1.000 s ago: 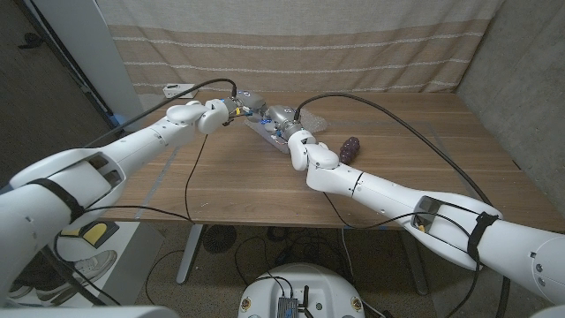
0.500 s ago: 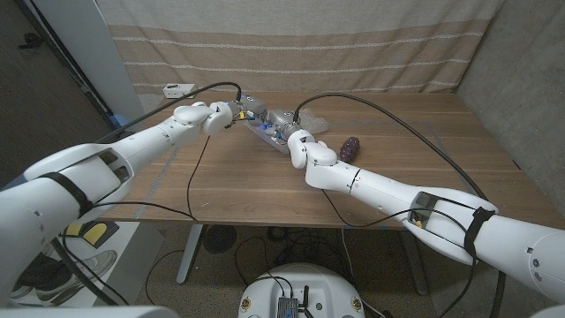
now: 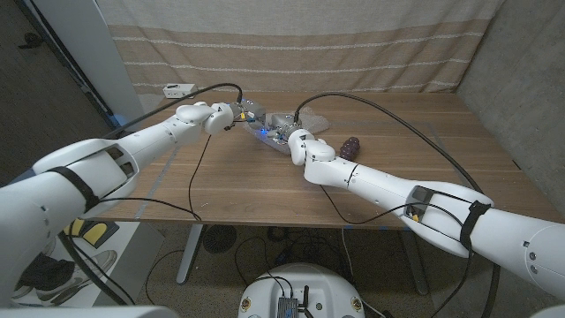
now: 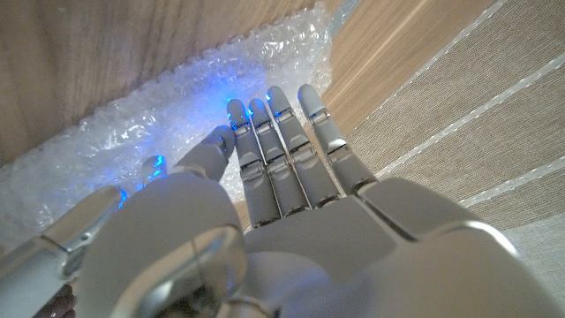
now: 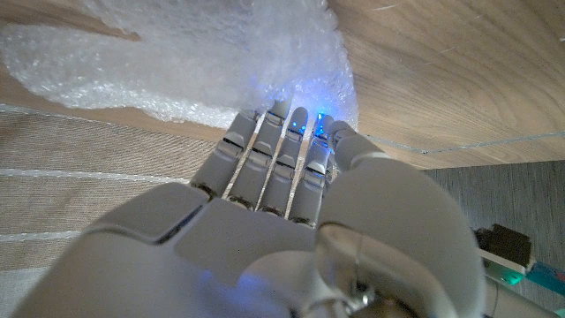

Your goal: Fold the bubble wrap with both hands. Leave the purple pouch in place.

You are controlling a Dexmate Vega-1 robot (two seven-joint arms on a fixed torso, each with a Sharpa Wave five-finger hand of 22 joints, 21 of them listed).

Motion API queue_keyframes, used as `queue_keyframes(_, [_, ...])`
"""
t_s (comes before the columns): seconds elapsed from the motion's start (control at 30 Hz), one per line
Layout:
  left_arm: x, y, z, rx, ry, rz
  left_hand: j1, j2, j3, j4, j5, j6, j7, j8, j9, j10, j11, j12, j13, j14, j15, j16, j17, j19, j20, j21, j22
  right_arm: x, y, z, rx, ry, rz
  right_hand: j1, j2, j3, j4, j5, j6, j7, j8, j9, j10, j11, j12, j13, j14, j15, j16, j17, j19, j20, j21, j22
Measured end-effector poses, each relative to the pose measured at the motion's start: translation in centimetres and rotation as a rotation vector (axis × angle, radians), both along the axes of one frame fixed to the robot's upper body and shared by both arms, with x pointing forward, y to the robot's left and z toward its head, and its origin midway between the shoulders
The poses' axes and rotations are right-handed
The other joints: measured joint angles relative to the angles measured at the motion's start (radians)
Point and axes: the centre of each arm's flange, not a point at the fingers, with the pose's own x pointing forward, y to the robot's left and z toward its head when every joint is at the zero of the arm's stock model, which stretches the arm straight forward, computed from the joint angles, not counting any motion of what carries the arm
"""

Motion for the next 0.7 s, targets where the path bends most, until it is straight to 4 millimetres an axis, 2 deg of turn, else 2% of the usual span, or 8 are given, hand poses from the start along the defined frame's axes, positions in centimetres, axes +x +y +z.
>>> queue_keyframes(0.17, [0.2,0.0,-0.5,0.007,0.012,0.005,-0.028,-0.001,0.008,-0.008,0.0,-0.022,-0.007,0.0,0.0,-0.024,-0.001,-0.013,0.0,-0.047,0.015,-0.02,-0.005,-0.036,-0.011,-0.019,0.0,0.2,0.0,-0.2,0.001,0.021,-0.001,-0.007,0.007,0.0,0.0,0.0,0.004,0.006,-0.001,0.0,0.005,0.005,0.0,0.0,0.04,-0.011,0.0,-0.005,0.053,0.002,0.032,0.0])
queue_keyframes(0.3, [0.2,-0.1,-0.7,0.016,0.015,0.005,-0.055,-0.026,0.008,-0.008,0.0,-0.038,-0.008,0.0,0.0,-0.033,-0.003,-0.017,0.0,-0.064,0.018,-0.024,-0.002,-0.052,-0.006,-0.03,0.0,0.8,-0.2,-0.5,0.003,0.053,-0.004,-0.008,0.008,0.004,-0.004,0.0,-0.003,0.012,-0.005,0.0,0.001,0.012,0.0,-0.005,0.046,-0.012,0.0,-0.001,0.083,0.014,0.05,-0.002])
queue_keyframes(0.43, [0.1,-0.2,-0.7,0.021,0.012,0.005,-0.079,-0.036,0.005,-0.005,0.0,-0.052,-0.012,0.0,0.0,-0.039,-0.007,-0.017,0.0,-0.079,0.021,-0.024,-0.002,-0.069,0.004,-0.039,0.0,1.0,-0.3,-0.6,0.011,0.073,0.0,-0.014,0.014,0.004,-0.004,0.001,-0.004,0.021,-0.009,0.0,-0.004,0.025,0.0,-0.005,0.045,-0.012,-0.003,-0.001,0.111,0.021,0.064,-0.003])
queue_keyframes(0.53, [0.1,-0.2,-0.8,0.025,0.01,0.006,-0.088,-0.035,0.005,-0.005,0.0,-0.052,-0.012,-0.004,0.0,-0.044,-0.003,-0.017,0.0,-0.085,0.024,-0.024,-0.002,-0.078,0.014,-0.046,0.0,1.1,-0.5,-0.7,0.024,0.09,0.004,-0.02,0.009,0.004,-0.004,0.004,-0.005,0.022,-0.009,0.0,-0.004,0.028,0.0,-0.005,0.045,-0.012,-0.007,-0.001,0.12,0.03,0.066,-0.003])
queue_keyframes(0.7, [-0.1,-0.3,-1.0,0.03,0.008,0.006,-0.094,-0.04,0.005,-0.005,0.0,-0.061,-0.01,-0.004,0.0,-0.044,-0.003,-0.017,0.0,-0.085,0.024,-0.024,-0.002,-0.078,0.014,-0.046,0.0,1.2,-0.8,-0.7,0.033,0.1,0.006,-0.028,0.01,0.008,-0.001,0.004,-0.01,0.026,-0.009,0.0,-0.009,0.034,-0.008,-0.008,0.045,-0.012,-0.012,-0.001,0.12,0.034,0.066,-0.004])
